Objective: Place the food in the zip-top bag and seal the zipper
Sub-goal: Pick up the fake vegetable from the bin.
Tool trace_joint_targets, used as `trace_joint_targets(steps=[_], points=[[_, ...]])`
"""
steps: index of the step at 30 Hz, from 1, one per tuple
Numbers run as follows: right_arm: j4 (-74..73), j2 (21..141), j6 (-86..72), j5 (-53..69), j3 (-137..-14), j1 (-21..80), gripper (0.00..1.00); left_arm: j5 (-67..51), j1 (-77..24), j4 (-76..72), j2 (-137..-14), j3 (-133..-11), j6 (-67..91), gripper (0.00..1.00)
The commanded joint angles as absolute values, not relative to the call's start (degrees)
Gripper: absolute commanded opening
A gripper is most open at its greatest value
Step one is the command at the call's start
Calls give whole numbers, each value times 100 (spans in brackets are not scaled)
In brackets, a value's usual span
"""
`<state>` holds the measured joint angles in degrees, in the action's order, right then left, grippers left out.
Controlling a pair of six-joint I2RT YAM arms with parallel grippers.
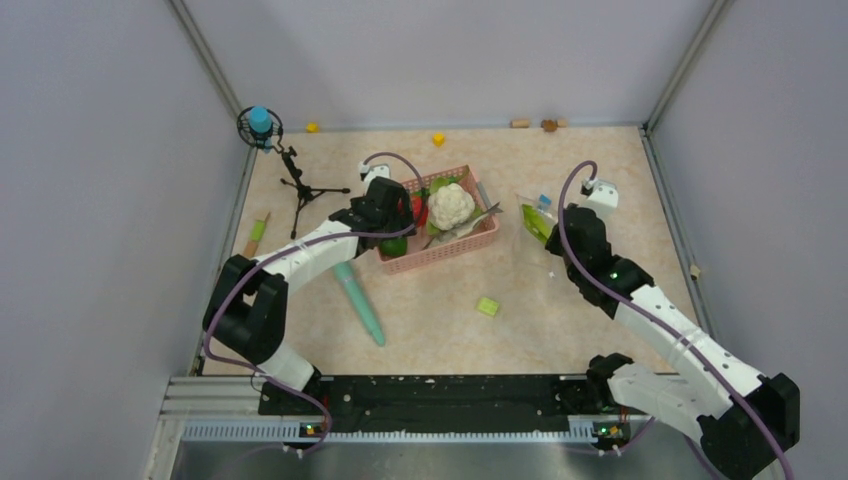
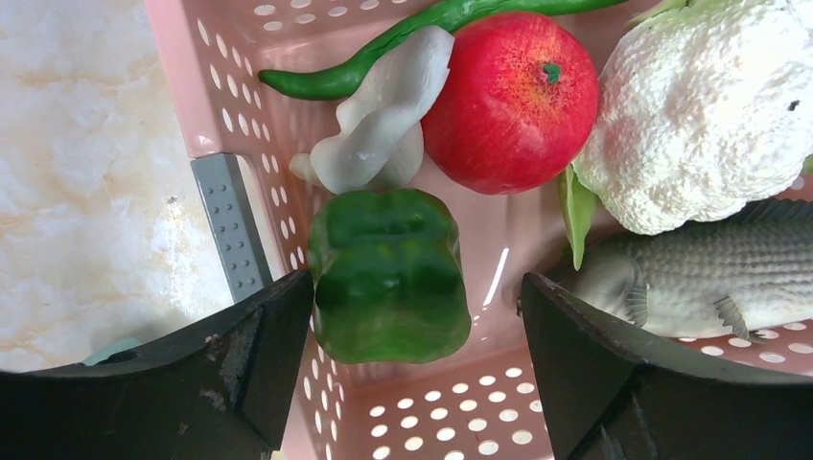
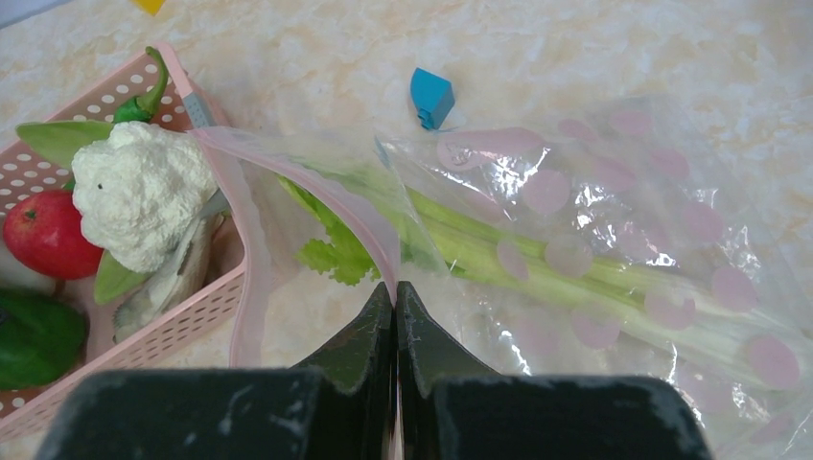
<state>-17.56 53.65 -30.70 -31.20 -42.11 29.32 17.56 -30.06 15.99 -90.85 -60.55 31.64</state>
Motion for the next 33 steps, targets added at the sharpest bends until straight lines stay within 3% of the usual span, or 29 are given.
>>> trace_joint_targets(steps=[1,15,22,28,33], points=[[-1675,5366,-2993,-3186,-4294,2883,0,2029,-2978,1475,-9165,-6145,3221,85],[-1529,5206,-3065,-2881,-4025,2883,0,1876,-2971,1702,-9519,-6367,3335,74],[-1494,5115,-3054,-2899,-3913,2883,0,1665,-2973,1635,-9526,-6400,3356,57],[-1469,5092,-3055,-2811,-3902,2881,0,1293,-2996,1525,-9306,-6403,3353,33],[-1513,4944,-3033,-2659,-3943,2881,0,1058,-3083,1417,-8790,-6397,3176,28]])
